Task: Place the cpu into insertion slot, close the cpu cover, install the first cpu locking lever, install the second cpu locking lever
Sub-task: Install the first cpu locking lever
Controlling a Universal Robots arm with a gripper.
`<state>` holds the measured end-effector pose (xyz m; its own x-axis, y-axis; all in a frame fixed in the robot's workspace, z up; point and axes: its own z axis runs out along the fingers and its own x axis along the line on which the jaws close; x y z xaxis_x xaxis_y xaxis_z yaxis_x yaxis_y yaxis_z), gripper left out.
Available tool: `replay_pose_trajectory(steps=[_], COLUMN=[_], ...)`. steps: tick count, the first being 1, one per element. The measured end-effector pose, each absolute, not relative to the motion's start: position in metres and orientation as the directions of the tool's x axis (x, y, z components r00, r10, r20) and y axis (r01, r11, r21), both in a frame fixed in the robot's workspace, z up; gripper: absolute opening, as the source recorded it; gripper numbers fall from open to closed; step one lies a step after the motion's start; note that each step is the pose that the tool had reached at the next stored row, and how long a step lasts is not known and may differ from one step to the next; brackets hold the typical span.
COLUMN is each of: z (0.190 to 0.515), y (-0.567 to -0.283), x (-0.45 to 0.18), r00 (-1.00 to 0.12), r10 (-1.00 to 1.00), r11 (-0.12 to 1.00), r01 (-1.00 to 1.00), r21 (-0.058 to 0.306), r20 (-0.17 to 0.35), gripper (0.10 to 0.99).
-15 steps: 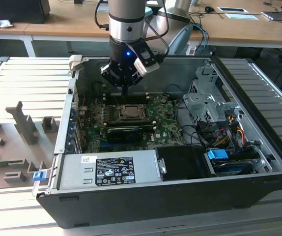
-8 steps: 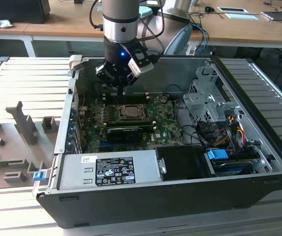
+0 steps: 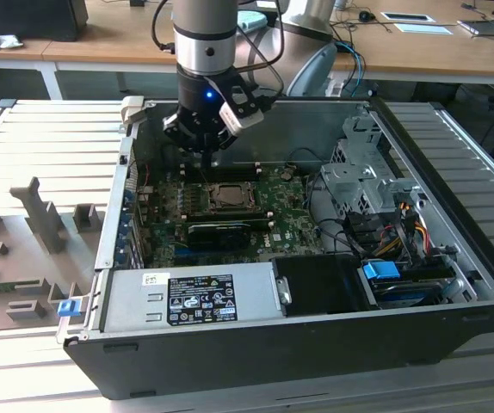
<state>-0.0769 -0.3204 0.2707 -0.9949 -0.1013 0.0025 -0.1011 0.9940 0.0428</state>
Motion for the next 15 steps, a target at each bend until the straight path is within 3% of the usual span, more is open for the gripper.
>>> replay_pose_trajectory(steps=[15], z=[0.27], y=[-0.3205], x=[-0.0827], r00=[-0.995], r10=[-0.101], r11=[0.994], r01=[-0.101], r21=[0.043], r20=[0.003], gripper=[0.106])
